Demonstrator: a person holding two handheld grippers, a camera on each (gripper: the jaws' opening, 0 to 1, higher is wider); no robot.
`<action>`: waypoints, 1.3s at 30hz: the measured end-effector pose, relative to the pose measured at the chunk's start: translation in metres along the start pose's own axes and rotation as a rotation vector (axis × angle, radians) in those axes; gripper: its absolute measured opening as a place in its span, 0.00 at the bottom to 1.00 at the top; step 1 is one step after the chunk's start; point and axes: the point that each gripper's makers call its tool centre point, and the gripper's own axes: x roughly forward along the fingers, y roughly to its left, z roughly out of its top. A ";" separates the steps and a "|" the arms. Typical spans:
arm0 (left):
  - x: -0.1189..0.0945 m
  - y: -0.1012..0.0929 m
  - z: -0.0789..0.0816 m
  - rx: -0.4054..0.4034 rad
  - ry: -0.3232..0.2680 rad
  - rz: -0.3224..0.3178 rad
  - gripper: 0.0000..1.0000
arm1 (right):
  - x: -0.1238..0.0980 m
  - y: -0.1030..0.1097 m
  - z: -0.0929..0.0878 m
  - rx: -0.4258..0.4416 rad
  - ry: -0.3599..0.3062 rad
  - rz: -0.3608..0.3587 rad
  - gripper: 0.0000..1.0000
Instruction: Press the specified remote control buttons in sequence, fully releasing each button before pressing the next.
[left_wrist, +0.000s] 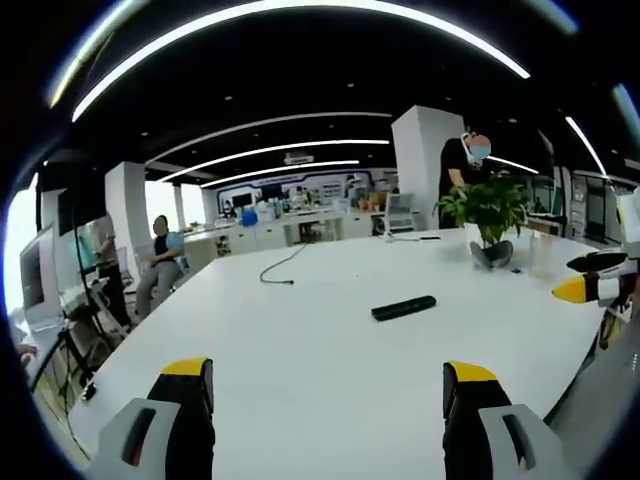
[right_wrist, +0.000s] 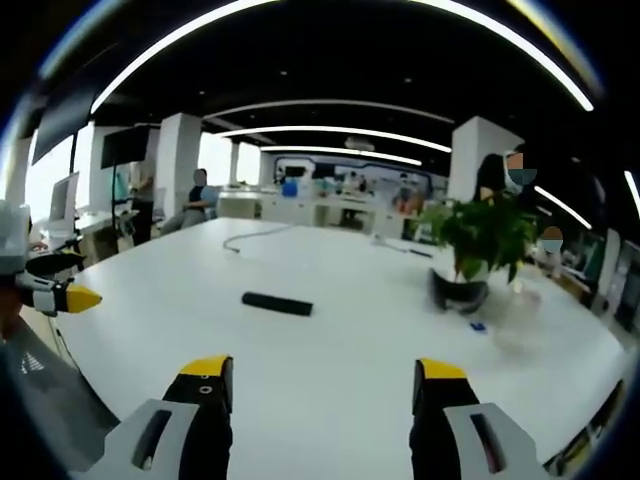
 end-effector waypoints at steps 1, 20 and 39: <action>0.000 0.001 0.000 -0.006 0.000 -0.001 0.99 | 0.000 0.000 0.000 0.000 -0.001 0.000 0.72; 0.008 -0.004 0.002 -0.016 0.031 -0.043 0.95 | -0.001 -0.001 0.000 0.013 0.002 -0.001 0.70; 0.023 -0.009 0.019 0.045 0.029 -0.086 0.92 | 0.001 0.001 -0.002 0.012 0.013 0.009 0.69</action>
